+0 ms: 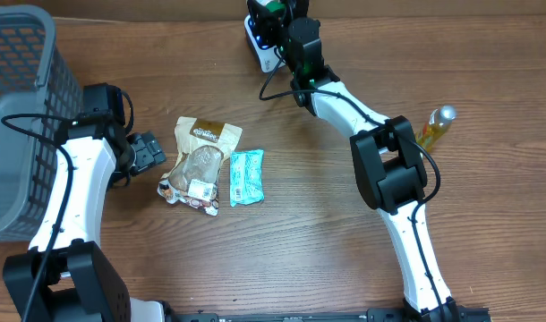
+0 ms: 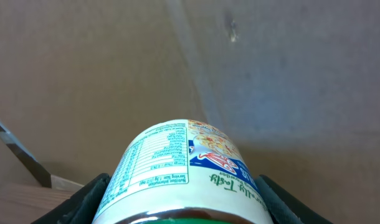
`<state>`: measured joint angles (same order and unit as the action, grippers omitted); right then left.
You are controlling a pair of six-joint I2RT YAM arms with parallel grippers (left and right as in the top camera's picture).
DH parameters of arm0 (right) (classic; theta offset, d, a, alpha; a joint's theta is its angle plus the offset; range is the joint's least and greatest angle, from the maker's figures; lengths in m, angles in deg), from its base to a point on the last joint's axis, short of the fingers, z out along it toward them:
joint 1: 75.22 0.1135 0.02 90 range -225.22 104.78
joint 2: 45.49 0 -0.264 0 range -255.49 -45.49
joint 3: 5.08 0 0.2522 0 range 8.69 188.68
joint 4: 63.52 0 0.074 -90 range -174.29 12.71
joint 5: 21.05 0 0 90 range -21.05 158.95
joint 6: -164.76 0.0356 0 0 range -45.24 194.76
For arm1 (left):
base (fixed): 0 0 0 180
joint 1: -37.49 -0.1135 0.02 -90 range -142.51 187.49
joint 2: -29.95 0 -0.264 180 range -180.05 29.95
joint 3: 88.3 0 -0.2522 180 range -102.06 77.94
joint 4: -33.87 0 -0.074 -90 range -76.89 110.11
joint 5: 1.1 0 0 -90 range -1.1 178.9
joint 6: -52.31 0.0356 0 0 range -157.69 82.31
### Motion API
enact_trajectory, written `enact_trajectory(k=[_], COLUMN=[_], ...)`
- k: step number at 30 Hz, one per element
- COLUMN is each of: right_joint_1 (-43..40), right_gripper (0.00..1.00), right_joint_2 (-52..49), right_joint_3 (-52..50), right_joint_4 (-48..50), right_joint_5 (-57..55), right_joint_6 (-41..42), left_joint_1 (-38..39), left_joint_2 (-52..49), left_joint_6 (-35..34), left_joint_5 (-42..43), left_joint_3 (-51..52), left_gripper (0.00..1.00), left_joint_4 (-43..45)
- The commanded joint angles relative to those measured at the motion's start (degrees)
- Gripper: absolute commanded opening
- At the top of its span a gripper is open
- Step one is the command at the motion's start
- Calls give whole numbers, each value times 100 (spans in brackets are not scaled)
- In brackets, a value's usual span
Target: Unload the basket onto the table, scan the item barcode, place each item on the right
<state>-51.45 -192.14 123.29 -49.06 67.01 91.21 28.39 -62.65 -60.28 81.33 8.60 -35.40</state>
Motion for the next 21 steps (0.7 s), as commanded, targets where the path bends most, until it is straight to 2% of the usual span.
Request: enact_trajectory(k=[1, 5, 10, 17, 18, 19, 21], right_joint_1=[9, 9, -17, -223, -304, -337, -496], right_gripper=[26, 26, 25, 25, 25, 25, 26], right_joint_2=[389, 1121, 2103, 3392, 3578, 3646, 3823], right_joint_3=[85, 85, 85, 85, 85, 85, 85], right_joint_4=[-7, -603, -2367, -5921, -6658, -6961, -8266], right_joint_5=[-48, -48, -50, -50, -50, -50, -50], right_joint_6=[-24, -35, -46, -42, -42, -37, -22], left_joint_1=[-20, -20, -20, -20, -20, -20, -20], left_joint_2=[107, 107, 107, 107, 107, 107, 107], left_joint_6=[-76, -74, -74, -74, -74, -74, -76], left_joint_5=[-35, -35, -33, -33, -33, -33, -35], left_joint_3=[13, 13, 13, 13, 13, 13, 13], left_gripper=[100, 100, 100, 100, 100, 100, 100], left_joint_4=[7, 7, 7, 7, 7, 7, 7])
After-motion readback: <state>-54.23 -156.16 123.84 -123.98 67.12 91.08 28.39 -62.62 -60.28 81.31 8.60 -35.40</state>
